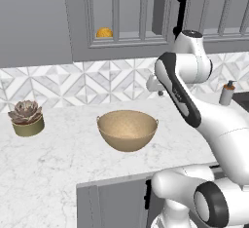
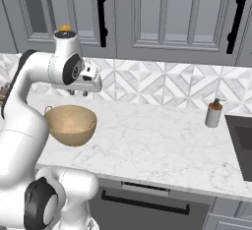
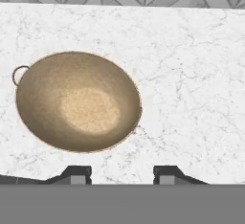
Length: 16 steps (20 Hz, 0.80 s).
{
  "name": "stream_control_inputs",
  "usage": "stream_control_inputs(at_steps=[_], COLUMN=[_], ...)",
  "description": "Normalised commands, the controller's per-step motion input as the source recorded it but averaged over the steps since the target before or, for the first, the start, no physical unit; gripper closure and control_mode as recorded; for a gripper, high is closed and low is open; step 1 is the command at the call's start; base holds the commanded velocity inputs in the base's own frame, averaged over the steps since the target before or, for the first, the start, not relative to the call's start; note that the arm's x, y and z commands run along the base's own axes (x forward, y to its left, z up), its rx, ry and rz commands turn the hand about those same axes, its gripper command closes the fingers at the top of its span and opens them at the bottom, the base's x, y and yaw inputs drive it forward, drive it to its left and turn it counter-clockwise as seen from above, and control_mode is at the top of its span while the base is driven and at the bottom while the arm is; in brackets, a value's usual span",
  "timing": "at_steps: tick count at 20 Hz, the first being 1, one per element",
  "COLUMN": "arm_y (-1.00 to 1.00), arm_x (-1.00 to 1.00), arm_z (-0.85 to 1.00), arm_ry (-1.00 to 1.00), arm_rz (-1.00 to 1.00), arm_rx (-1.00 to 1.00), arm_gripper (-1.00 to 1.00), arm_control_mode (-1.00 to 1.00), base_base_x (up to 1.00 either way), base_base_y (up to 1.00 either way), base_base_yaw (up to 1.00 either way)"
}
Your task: Open the cabinet, pick up the bread from the cabinet and place it in the basket. Then move the basket to the dining counter.
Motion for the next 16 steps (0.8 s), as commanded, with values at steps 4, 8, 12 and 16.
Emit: stream_control_inputs(at_steps=[4, 8, 12, 16], arm_y=[-0.06, -0.39, -0.56, -0.41], arm_x=[0.0, 0.16, 0.08, 0.01], arm_z=[0.0, 0.07, 0.5, 0.96], arm_ry=[0.0, -0.01, -0.19, -0.42], arm_rz=[0.0, -0.04, -0.01, -0.08], arm_rx=[0.0, 0.01, 0.13, 0.03], arm_gripper=[-1.0, -1.0, -1.0, -1.0], arm_control_mode=[-1.0, -1.0, -1.0, -1.0], base_base_x=[0.0, 0.0, 0.0, 0.0], base_base_y=[0.0, 0.0, 0.0, 0.0], base_base_yaw=[0.0, 0.0, 0.0, 0.0])
